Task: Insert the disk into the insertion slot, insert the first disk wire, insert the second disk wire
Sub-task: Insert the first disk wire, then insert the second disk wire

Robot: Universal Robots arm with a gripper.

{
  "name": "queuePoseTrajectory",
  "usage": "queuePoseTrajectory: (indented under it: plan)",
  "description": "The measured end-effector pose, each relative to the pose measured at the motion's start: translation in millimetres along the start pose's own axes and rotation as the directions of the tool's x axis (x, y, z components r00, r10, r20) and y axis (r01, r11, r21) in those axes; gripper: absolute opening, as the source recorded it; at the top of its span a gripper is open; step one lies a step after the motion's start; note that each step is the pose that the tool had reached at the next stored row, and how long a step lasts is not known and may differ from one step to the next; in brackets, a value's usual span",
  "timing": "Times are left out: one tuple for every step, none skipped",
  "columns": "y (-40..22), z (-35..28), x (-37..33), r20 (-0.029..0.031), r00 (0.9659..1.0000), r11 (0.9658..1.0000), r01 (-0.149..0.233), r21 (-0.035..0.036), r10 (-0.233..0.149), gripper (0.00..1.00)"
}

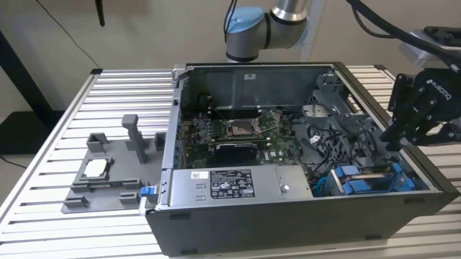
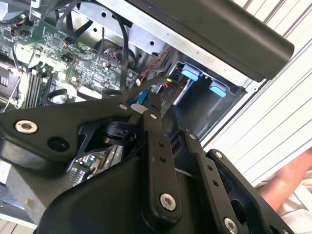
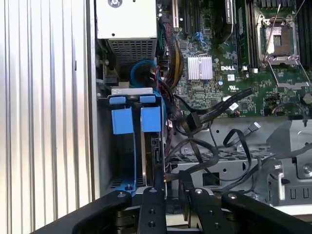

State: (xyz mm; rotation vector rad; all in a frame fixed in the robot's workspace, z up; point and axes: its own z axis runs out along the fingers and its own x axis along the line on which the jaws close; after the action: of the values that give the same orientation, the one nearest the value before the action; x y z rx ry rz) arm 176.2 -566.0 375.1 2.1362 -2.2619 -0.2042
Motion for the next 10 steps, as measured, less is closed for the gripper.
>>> queuePoseTrajectory:
  plan:
    - [0.6,0.2,-1.8,0.0001,1.0000,1.0000,-0.001,0.0001,0.001,0.27]
    - [1.2,0.4,-3.5,0.0001,1.0000,1.0000,-0.001,0.0003,0.001,0.27]
    - [2.1,0.7,-5.2,0.0003,1.0000,1.0000,-0.002,0.0004,0.002,0.27]
    - [3.0,0.8,-6.9,0.0002,1.0000,1.0000,-0.002,0.0006,0.002,0.27]
    - [4.1,1.1,-8.6,0.0003,1.0000,1.0000,-0.003,0.0007,0.003,0.27]
    - [5.0,1.4,-10.3,0.0004,1.0000,1.0000,-0.003,0.0008,0.003,0.27]
    - [6.1,1.6,-12.1,0.0004,1.0000,1.0000,-0.003,0.0010,0.003,0.27]
    - [7.4,1.9,-13.8,0.0005,1.0000,1.0000,-0.004,0.0011,0.004,0.27]
    - [9.1,2.1,-15.6,0.0004,1.0000,1.0000,-0.004,0.0014,0.004,0.27]
    - [10.7,2.4,-17.0,0.0004,1.0000,1.0000,-0.004,0.0014,0.004,0.27]
